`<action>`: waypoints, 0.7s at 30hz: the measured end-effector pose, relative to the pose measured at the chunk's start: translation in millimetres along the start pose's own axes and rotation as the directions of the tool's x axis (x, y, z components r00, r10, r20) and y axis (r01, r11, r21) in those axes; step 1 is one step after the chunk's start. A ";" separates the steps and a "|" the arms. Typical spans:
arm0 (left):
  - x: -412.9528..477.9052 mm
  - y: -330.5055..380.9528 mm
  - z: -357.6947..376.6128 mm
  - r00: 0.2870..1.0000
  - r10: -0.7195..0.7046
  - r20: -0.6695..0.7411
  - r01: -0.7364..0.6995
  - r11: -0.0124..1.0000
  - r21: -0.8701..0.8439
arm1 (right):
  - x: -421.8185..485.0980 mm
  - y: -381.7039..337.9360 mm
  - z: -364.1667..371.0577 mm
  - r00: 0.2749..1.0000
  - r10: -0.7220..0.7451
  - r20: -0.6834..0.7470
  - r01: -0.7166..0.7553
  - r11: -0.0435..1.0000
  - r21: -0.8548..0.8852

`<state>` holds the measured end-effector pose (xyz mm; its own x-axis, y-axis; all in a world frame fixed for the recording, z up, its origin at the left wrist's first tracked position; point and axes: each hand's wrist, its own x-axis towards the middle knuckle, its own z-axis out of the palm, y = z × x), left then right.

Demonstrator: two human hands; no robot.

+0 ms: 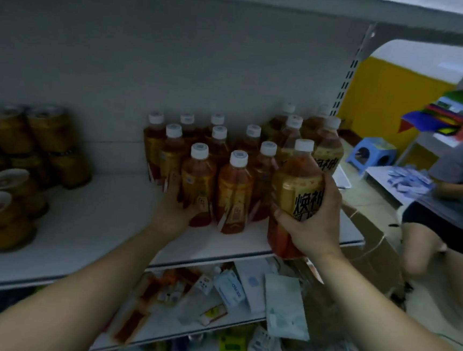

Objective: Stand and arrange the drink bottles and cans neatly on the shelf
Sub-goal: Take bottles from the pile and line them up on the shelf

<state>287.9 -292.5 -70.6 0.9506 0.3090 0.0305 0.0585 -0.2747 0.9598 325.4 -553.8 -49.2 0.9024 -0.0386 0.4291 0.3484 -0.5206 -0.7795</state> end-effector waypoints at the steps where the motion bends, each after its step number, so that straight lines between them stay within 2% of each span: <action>1: -2.2 0.4 5.9 0.996 0.027 -0.089 -0.023 0.998 0.052 | 2.9 4.9 -4.4 1.000 -0.013 0.020 0.013 1.000 0.016; 3: -11.1 5.1 18.5 0.941 0.160 -0.298 -0.108 0.977 0.182 | 7.6 14.3 -12.3 0.998 -0.038 0.049 0.036 0.998 0.048; 5: -25.6 16.8 35.3 0.872 0.287 -0.396 -0.179 0.941 0.288 | 12.3 23.5 -18.7 0.996 -0.054 0.075 0.049 0.996 0.069; 7: -35.0 29.5 53.3 0.855 0.387 -0.347 -0.231 0.881 0.413 | 16.9 30.4 -24.1 0.993 -0.055 0.108 0.045 0.995 0.092; 8: -38.8 37.5 60.2 0.866 0.388 -0.316 -0.214 0.858 0.467 | 19.3 32.6 -26.7 0.991 -0.051 0.124 0.038 0.994 0.104; 12: -29.0 34.9 64.7 0.920 0.291 -0.264 -0.046 0.747 0.663 | 24.6 42.5 -37.5 0.981 -0.011 0.196 -0.007 0.996 0.092; 15: -25.2 27.8 64.5 0.913 0.303 -0.272 -0.035 0.724 0.689 | 27.1 46.4 -38.9 0.972 0.024 0.232 -0.046 0.995 0.091; 21: -16.9 21.1 63.0 0.894 0.357 -0.269 -0.079 0.718 0.691 | 31.2 24.1 -10.0 0.985 0.010 0.172 -0.012 1.000 0.008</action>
<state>292.4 -360.9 -68.4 0.7891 0.4231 0.4454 0.1773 -0.8510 0.4942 359.4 -576.1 -50.0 0.9361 0.1038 0.3361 0.3399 -0.5130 -0.7882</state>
